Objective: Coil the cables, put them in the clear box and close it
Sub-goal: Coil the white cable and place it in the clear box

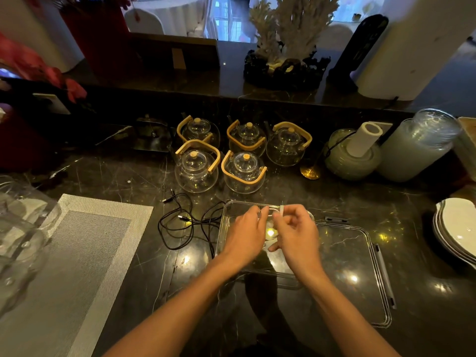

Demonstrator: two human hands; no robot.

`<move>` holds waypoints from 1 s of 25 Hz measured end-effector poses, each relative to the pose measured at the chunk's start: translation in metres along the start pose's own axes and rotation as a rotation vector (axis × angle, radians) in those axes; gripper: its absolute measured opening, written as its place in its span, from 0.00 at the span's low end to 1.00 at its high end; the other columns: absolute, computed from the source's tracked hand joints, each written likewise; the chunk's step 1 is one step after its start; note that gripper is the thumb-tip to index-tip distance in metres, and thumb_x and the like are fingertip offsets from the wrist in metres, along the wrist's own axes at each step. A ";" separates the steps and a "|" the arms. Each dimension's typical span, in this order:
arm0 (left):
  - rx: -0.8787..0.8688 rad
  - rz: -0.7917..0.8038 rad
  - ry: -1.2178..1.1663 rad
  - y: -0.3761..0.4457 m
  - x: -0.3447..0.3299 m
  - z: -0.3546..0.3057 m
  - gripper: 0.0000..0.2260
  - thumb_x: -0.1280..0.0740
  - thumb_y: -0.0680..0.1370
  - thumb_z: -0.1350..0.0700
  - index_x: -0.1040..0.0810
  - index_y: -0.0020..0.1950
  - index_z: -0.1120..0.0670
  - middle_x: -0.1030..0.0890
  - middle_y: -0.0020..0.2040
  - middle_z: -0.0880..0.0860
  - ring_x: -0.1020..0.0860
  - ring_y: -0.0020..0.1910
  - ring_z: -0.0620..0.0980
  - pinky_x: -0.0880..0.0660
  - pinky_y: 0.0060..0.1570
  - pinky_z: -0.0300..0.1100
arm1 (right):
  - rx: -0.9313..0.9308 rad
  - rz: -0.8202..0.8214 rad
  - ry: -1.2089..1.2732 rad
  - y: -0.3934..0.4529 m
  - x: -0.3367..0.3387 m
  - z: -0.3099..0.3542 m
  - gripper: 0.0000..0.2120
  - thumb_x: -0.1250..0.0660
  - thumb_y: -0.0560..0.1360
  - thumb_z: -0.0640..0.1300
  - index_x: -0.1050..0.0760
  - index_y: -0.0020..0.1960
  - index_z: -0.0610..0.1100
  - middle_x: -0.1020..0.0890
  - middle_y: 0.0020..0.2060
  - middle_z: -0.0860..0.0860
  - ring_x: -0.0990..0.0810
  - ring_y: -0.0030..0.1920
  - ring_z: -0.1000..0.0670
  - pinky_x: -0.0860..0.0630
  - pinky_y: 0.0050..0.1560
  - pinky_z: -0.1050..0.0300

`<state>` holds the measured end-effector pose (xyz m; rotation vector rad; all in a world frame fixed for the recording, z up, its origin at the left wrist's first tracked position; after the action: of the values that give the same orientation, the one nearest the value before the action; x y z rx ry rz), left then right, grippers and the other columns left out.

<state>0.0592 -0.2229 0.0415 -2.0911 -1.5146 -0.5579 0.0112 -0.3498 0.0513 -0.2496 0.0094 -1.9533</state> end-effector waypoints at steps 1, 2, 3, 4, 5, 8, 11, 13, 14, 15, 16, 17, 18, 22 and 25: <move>0.005 0.000 -0.017 0.000 -0.002 0.004 0.15 0.45 0.85 0.46 0.27 0.45 0.52 0.23 0.34 0.49 0.26 0.31 0.45 0.34 0.29 0.38 | 0.061 -0.017 -0.048 0.000 0.001 0.005 0.04 0.31 0.80 0.44 0.20 0.54 0.50 0.16 0.40 0.52 0.17 0.33 0.48 0.17 0.30 0.46; 0.014 0.006 -0.043 0.000 -0.003 0.008 0.15 0.45 0.85 0.46 0.27 0.45 0.52 0.23 0.34 0.49 0.26 0.31 0.45 0.34 0.29 0.37 | 0.096 -0.041 -0.084 0.000 0.002 0.008 0.05 0.31 0.80 0.45 0.18 0.54 0.51 0.16 0.42 0.53 0.16 0.35 0.49 0.17 0.31 0.47; 0.030 0.015 -0.072 0.001 -0.005 0.013 0.16 0.45 0.85 0.47 0.28 0.43 0.51 0.25 0.34 0.49 0.28 0.30 0.45 0.35 0.28 0.34 | 0.097 -0.066 -0.073 0.000 0.004 0.009 0.06 0.31 0.80 0.45 0.17 0.55 0.52 0.16 0.45 0.53 0.17 0.34 0.50 0.17 0.32 0.49; 0.050 0.028 -0.102 0.000 -0.007 0.019 0.16 0.45 0.85 0.46 0.29 0.41 0.51 0.26 0.33 0.48 0.29 0.30 0.44 0.35 0.28 0.34 | 0.071 -0.083 0.007 0.001 0.007 0.007 0.06 0.31 0.80 0.44 0.17 0.56 0.50 0.16 0.46 0.52 0.19 0.32 0.51 0.18 0.31 0.51; 0.071 0.038 -0.140 -0.001 -0.009 0.024 0.17 0.46 0.85 0.46 0.29 0.40 0.51 0.28 0.32 0.48 0.31 0.29 0.43 0.35 0.28 0.34 | 0.028 -0.083 0.132 0.002 0.009 0.005 0.07 0.31 0.80 0.42 0.17 0.56 0.48 0.16 0.44 0.50 0.22 0.29 0.52 0.20 0.29 0.53; 0.060 0.053 -0.239 -0.003 -0.009 0.029 0.18 0.46 0.85 0.44 0.30 0.39 0.52 0.30 0.32 0.47 0.32 0.30 0.43 0.34 0.31 0.36 | -0.144 -0.067 0.390 0.003 0.013 -0.009 0.07 0.34 0.82 0.40 0.18 0.56 0.42 0.18 0.39 0.47 0.28 0.25 0.53 0.27 0.25 0.59; -0.054 0.075 -0.216 -0.004 -0.003 0.015 0.16 0.44 0.85 0.46 0.32 0.39 0.49 0.31 0.32 0.46 0.34 0.30 0.41 0.36 0.32 0.37 | -0.471 -0.035 0.475 0.009 0.012 -0.048 0.07 0.35 0.82 0.37 0.21 0.47 0.36 0.23 0.32 0.48 0.33 0.23 0.56 0.30 0.23 0.63; -0.144 0.125 -0.189 -0.003 -0.002 0.002 0.15 0.43 0.85 0.46 0.33 0.39 0.47 0.32 0.32 0.45 0.36 0.30 0.41 0.36 0.31 0.37 | -0.635 0.066 0.459 0.009 0.003 -0.067 0.06 0.34 0.80 0.35 0.21 0.46 0.34 0.24 0.29 0.49 0.36 0.21 0.58 0.34 0.20 0.66; -0.175 0.153 -0.171 -0.002 -0.003 -0.002 0.14 0.43 0.85 0.46 0.33 0.39 0.46 0.31 0.32 0.46 0.35 0.30 0.41 0.36 0.31 0.39 | -0.668 0.133 0.423 0.008 -0.002 -0.071 0.05 0.34 0.79 0.34 0.20 0.48 0.34 0.25 0.28 0.50 0.38 0.22 0.58 0.37 0.20 0.66; -0.191 0.160 -0.158 0.000 -0.002 -0.004 0.14 0.43 0.85 0.46 0.32 0.39 0.46 0.31 0.32 0.46 0.35 0.30 0.42 0.36 0.31 0.41 | -0.675 0.211 0.378 0.007 -0.007 -0.070 0.05 0.33 0.79 0.34 0.19 0.50 0.33 0.25 0.27 0.51 0.39 0.23 0.58 0.39 0.20 0.67; -0.192 0.147 -0.154 0.004 0.001 -0.003 0.14 0.43 0.85 0.46 0.32 0.40 0.47 0.30 0.32 0.46 0.34 0.31 0.43 0.35 0.32 0.43 | -0.662 0.297 0.348 0.005 -0.014 -0.066 0.06 0.32 0.78 0.34 0.19 0.51 0.33 0.26 0.27 0.52 0.41 0.24 0.58 0.41 0.20 0.66; -0.182 0.124 -0.154 0.008 0.005 -0.001 0.15 0.43 0.85 0.46 0.32 0.40 0.48 0.30 0.33 0.47 0.34 0.31 0.43 0.34 0.33 0.45 | -0.635 0.382 0.360 0.003 -0.021 -0.059 0.07 0.33 0.78 0.35 0.19 0.53 0.33 0.26 0.28 0.52 0.41 0.24 0.58 0.42 0.21 0.66; -0.164 0.112 -0.144 0.012 0.009 0.002 0.15 0.43 0.85 0.46 0.31 0.40 0.49 0.29 0.33 0.47 0.33 0.32 0.44 0.33 0.34 0.45 | -0.603 0.451 0.412 0.001 -0.027 -0.051 0.08 0.33 0.78 0.35 0.19 0.54 0.33 0.25 0.30 0.51 0.42 0.25 0.58 0.44 0.22 0.66; -0.076 0.157 -0.022 0.015 0.003 0.016 0.15 0.43 0.85 0.46 0.26 0.42 0.51 0.27 0.31 0.46 0.31 0.29 0.43 0.34 0.32 0.41 | -0.510 0.518 0.601 0.000 -0.037 -0.037 0.13 0.39 0.81 0.35 0.21 0.60 0.31 0.25 0.37 0.47 0.37 0.26 0.57 0.39 0.23 0.66; -0.042 0.115 0.015 0.014 0.002 0.022 0.16 0.42 0.85 0.46 0.25 0.43 0.53 0.25 0.32 0.48 0.29 0.30 0.44 0.35 0.31 0.40 | -0.464 0.411 0.681 0.002 -0.043 -0.044 0.13 0.42 0.83 0.32 0.27 0.65 0.29 0.25 0.40 0.45 0.33 0.26 0.57 0.31 0.24 0.63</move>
<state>0.0740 -0.2116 0.0237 -2.1854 -1.3747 -0.5660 0.0204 -0.3163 0.0012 0.1227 0.8947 -1.5188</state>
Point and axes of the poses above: each hand's wrist, its own y-axis towards the middle knuckle, its own x-axis out of the back of the hand, z = x × y, the point moved 10 cm from there along y, towards the middle knuckle
